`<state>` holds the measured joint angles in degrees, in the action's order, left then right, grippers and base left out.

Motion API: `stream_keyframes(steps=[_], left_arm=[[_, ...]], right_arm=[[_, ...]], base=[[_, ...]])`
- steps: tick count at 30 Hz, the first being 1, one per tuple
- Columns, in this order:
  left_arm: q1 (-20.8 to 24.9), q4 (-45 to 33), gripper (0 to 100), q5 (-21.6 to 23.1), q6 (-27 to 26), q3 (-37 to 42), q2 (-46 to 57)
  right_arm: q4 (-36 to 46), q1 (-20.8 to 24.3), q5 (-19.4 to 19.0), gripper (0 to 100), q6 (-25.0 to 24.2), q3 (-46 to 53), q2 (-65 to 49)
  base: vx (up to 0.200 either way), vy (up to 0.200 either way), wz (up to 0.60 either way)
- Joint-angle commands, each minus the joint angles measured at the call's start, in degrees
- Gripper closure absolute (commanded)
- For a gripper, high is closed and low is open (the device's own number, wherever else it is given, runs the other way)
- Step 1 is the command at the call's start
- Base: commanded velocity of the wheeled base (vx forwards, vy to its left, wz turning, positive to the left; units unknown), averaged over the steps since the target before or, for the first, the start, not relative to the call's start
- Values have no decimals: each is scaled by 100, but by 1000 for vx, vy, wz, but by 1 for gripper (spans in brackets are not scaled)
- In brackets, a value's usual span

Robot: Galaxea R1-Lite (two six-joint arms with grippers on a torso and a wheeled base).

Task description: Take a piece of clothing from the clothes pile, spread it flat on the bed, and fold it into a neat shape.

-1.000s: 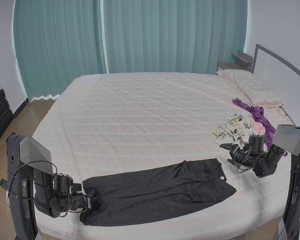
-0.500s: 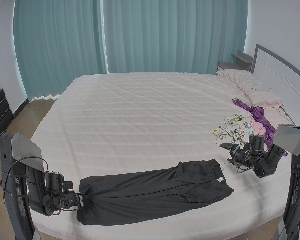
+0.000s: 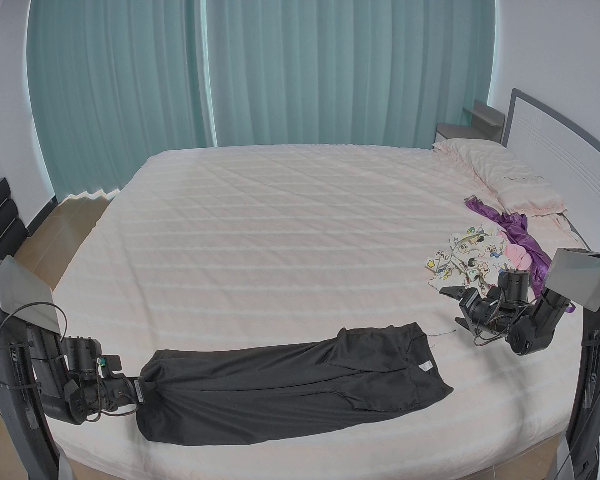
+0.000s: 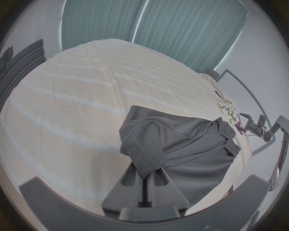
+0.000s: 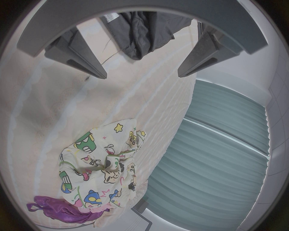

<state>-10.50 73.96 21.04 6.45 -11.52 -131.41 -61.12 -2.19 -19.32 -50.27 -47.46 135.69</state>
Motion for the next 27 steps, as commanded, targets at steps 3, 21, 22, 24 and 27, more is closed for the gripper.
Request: stream_keyframes(steps=[3, 21, 22, 24, 27], left_arm=[[-893, -523, 100, 295, -30, -149, 661], [-1508, -3880, 100, 893, 23, -1318, 2665], [-1376, -3924, 100, 823, 32, -1309, 2726], [-1033, -4012, 100, 374, 102, -1274, 2779], [-471, -4030, 100, -302, 480, -1256, 2770]], right_arm=[[-5, 0, -1, 0, -114, -9, -17], [4, -62, -107, 0, -141, -9, -69], [4, -62, -116, 0, -149, -9, -96], [4, -62, -133, 0, -149, 26, -148], [4, -62, -168, 0, -149, 52, -175]], base=[[0, 0, 0], [0, 0, 0], [0, 0, 0], [0, 0, 0], [0, 0, 0]])
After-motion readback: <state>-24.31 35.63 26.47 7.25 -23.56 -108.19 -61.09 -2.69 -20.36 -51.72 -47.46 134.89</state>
